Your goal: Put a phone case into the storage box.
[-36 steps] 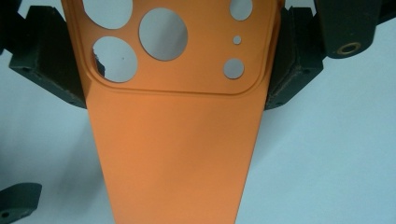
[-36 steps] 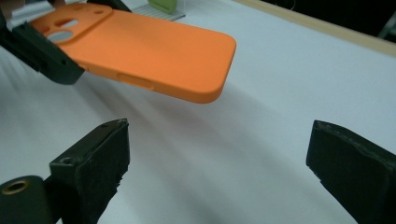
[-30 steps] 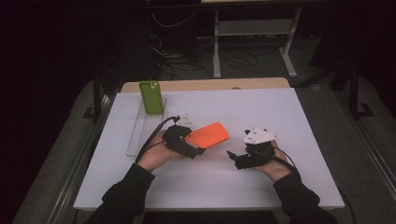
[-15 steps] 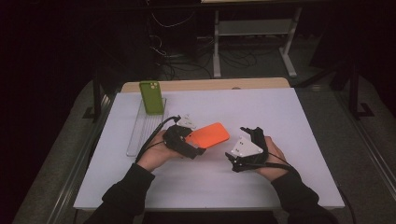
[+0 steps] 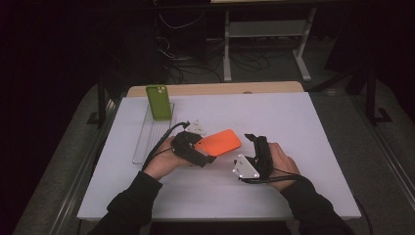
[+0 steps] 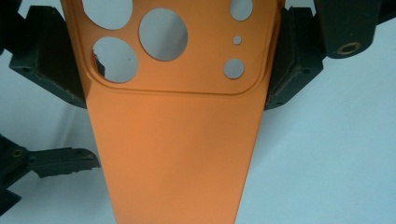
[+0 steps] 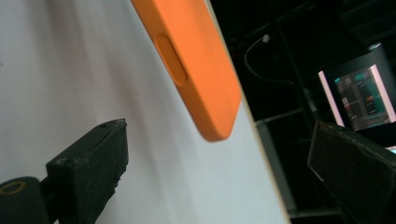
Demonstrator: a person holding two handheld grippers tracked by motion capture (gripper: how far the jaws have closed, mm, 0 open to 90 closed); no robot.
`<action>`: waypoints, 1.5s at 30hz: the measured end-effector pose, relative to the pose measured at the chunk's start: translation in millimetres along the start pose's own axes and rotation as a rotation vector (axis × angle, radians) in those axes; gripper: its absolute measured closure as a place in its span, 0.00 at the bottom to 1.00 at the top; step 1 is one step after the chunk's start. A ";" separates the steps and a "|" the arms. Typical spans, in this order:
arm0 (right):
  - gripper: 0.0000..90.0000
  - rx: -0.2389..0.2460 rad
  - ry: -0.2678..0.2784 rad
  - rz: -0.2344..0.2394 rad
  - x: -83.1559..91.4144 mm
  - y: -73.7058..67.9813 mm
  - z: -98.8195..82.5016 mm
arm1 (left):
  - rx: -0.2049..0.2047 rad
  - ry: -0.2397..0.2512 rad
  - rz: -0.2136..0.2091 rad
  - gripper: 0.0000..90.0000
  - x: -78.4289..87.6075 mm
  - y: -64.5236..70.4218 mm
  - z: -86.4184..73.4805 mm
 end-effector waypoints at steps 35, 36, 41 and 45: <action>0.49 0.359 0.086 -0.177 -8.8 -21.6 32.2 | -0.022 0.009 -0.032 0.17 -2.6 6.0 1.5; 0.52 0.359 0.087 -0.175 -8.9 -22.2 32.6 | -0.022 0.009 -0.032 0.17 -2.5 6.0 1.6; 0.70 0.376 0.086 -0.153 -11.3 -25.9 33.9 | -0.027 0.005 -0.029 0.17 -2.5 6.3 1.3; 0.77 0.389 0.072 -0.145 -12.1 -27.6 32.0 | -0.027 0.010 -0.030 0.17 -1.6 5.7 1.6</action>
Point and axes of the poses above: each handheld gripper's, and its own axes: x roughly backward along the jaws, z roughly out of its top, y roughly to its right, the point moved 7 cm from there along -x, roughly forward along the jaws, and after that the axes turned 1 degree about -x, right-handed, at the moved point
